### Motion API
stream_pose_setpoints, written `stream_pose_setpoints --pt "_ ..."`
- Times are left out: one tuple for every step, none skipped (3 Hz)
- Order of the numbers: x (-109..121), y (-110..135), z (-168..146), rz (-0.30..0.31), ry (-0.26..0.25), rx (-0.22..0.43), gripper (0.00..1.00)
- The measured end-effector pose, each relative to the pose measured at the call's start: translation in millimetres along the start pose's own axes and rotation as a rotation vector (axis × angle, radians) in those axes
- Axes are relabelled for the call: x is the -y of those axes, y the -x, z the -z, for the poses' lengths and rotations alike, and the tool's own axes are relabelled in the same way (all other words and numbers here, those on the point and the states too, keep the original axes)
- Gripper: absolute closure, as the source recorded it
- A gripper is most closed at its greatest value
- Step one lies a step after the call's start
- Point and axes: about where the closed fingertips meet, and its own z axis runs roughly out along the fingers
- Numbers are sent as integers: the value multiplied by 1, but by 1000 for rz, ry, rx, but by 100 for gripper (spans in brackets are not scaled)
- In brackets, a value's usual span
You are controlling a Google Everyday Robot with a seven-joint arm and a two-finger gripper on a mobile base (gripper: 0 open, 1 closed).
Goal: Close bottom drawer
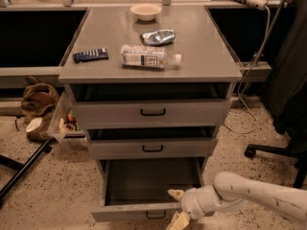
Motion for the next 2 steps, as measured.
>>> stream_pose_setpoints --pt "38 -57 -39 -78 0 15 0" --pt "43 -105 -71 -146 28 62 0"
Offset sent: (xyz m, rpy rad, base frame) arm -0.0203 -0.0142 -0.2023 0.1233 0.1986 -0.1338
